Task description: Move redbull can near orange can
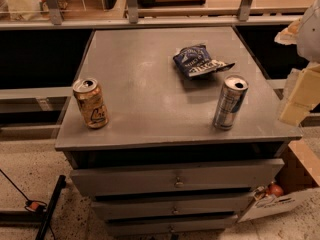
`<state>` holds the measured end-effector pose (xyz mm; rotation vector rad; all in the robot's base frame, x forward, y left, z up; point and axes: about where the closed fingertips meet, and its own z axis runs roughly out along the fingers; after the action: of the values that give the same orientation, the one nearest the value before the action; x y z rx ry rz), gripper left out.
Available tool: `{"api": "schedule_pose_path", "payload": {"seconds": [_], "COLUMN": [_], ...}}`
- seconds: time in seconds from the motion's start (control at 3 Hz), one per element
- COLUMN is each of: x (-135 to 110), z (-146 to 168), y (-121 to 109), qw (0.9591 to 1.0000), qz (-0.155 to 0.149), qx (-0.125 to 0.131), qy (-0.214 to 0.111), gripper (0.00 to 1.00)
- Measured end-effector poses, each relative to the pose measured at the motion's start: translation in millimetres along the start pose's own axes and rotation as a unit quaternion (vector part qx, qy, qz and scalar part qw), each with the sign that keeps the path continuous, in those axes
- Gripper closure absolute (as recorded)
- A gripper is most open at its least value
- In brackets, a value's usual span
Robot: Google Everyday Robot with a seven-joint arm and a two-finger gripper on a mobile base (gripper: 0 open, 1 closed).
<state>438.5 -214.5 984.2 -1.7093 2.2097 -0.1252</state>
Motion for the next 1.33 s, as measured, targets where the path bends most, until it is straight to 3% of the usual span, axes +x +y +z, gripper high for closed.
{"api": "schedule_pose_path", "payload": {"seconds": [0.67,1.33], "x": [-7,-17], "z": [14,75], "y": [-10,-35], "qw": [0.9998,0.9979], "qz": [-0.001,-0.003], "qx": [0.000,-0.057], "qy": [-0.022,-0.032], "gripper": [0.00,0.00]}}
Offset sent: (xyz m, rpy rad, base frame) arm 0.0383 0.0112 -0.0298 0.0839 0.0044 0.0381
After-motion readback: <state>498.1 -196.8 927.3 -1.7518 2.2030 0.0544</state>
